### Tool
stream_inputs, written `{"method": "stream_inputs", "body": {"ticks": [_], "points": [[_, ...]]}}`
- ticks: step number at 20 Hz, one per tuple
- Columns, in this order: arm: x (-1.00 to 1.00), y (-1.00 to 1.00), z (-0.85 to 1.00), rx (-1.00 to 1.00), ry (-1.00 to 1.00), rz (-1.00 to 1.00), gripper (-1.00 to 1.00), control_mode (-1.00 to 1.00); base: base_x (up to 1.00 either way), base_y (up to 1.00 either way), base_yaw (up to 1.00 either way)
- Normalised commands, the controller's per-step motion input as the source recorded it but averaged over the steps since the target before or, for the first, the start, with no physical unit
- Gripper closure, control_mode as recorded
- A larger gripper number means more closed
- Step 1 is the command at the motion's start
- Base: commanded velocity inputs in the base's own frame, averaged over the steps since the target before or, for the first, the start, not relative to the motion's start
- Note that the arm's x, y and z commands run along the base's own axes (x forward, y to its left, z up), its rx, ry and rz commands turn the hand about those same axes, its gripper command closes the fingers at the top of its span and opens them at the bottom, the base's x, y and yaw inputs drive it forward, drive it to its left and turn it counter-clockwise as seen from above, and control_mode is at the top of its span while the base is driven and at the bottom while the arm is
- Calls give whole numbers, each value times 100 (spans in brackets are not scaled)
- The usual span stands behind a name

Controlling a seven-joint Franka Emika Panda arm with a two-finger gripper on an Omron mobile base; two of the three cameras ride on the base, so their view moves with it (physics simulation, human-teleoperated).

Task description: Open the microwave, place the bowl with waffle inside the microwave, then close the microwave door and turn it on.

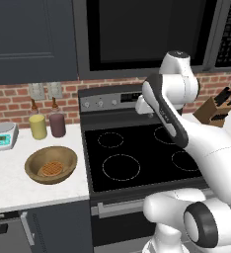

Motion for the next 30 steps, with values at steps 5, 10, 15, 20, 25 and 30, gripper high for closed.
{"method": "stream_inputs", "body": {"ticks": [5,10,15,20,25,30], "points": [[-11,-5,0,0,-4,0,-100,-100,0,0,0],[-22,-11,14,3,-23,0,-100,-100,0,0,0],[-24,-28,25,0,-35,0,-100,-100,0,0,0],[-9,-33,22,0,-35,-2,-100,-100,0,0,0],[0,-48,36,0,-27,-6,-100,-100,0,0,0],[0,-61,52,0,-11,-4,-100,-100,0,0,0]]}}
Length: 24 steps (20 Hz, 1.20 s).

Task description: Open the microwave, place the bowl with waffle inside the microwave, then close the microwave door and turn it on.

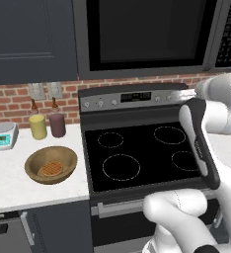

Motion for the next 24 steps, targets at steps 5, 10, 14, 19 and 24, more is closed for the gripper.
{"method": "stream_inputs", "body": {"ticks": [5,10,14,19,24], "points": [[0,-63,68,0,0,0,-100,-100,0,0,0],[0,-57,64,0,10,0,-100,-100,0,0,0],[0,-53,16,0,1,-6,-100,-100,0,0,0],[3,-21,0,0,0,-19,-100,-100,0,0,0],[15,-2,1,0,0,-18,-100,-100,0,0,0]]}}
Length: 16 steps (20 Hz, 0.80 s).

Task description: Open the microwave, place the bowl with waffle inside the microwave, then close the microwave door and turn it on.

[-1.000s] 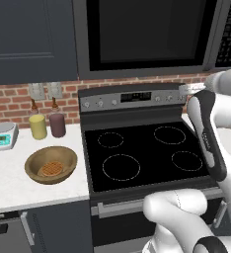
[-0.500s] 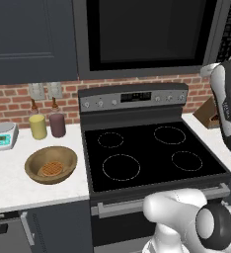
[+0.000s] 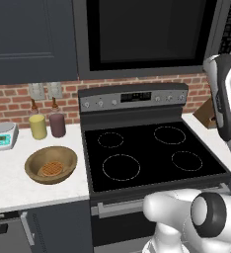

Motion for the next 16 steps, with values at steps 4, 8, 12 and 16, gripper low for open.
{"method": "stream_inputs", "body": {"ticks": [4,8,12,16], "points": [[22,-5,10,0,0,-6,-100,-100,0,0,0],[29,-24,6,5,0,0,-100,-100,0,0,0],[36,-33,2,9,0,0,-100,-100,0,0,0],[41,-22,0,8,0,0,-100,-100,0,0,0]]}}
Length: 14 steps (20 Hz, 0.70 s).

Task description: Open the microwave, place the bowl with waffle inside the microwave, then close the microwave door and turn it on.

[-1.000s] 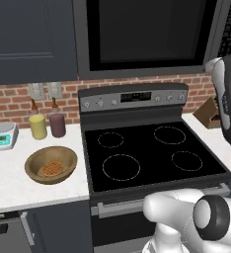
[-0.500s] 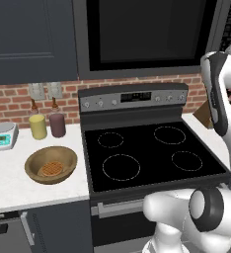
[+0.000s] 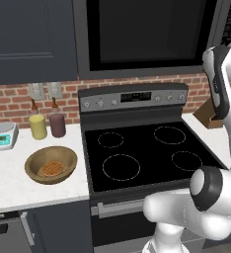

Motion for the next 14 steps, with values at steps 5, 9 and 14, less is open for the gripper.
{"method": "stream_inputs", "body": {"ticks": [5,9,14], "points": [[48,-2,0,4,0,5,-100,-100,0,0,0],[49,0,0,1,0,7,-100,-100,0,0,0],[46,0,-3,0,0,8,-100,-100,0,0,0]]}}
